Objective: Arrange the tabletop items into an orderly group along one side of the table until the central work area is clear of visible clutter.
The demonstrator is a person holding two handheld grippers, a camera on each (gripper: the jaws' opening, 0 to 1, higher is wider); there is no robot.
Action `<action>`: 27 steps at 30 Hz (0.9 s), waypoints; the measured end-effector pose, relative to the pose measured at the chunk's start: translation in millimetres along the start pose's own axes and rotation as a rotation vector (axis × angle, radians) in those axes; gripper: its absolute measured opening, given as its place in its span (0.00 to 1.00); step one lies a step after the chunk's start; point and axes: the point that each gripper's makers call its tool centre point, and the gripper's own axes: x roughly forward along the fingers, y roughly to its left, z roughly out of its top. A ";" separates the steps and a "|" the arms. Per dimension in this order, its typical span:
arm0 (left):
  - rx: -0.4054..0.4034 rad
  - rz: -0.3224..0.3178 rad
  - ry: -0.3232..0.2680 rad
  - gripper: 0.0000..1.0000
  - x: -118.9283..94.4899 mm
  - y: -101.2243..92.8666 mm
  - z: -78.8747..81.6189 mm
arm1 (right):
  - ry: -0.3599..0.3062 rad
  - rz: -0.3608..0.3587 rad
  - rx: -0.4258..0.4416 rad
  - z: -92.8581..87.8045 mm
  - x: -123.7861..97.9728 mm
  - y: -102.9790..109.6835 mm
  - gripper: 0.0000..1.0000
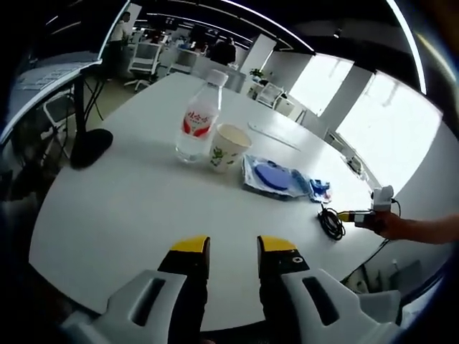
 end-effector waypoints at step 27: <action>-0.039 0.002 -0.038 0.23 -13.8 21.1 10.6 | 0.033 -0.091 0.035 12.5 27.4 30.1 0.07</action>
